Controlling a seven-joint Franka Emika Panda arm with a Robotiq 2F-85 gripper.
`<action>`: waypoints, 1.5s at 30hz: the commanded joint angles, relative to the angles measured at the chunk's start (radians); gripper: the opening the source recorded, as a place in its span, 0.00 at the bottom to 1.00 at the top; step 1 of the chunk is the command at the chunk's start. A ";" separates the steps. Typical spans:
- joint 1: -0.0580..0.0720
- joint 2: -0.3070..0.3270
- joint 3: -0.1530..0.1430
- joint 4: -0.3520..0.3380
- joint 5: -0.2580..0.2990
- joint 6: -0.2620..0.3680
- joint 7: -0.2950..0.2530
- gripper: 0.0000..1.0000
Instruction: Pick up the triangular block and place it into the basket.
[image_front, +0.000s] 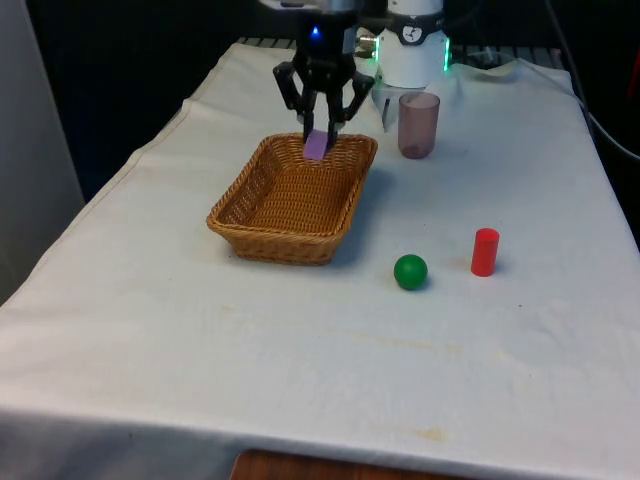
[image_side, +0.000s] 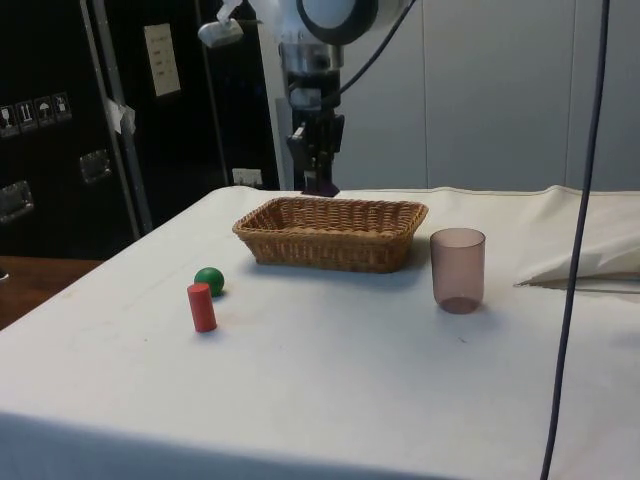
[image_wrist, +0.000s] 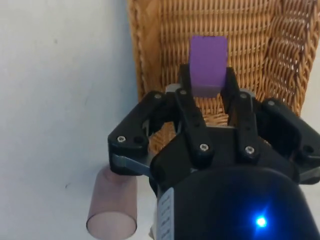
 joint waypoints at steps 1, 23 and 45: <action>-0.008 0.006 0.004 -0.003 0.024 0.017 -0.022 0.33; -0.020 0.141 -0.015 0.014 0.169 0.110 -0.144 0.33; -0.012 0.183 -0.022 0.015 0.173 0.144 -0.137 0.70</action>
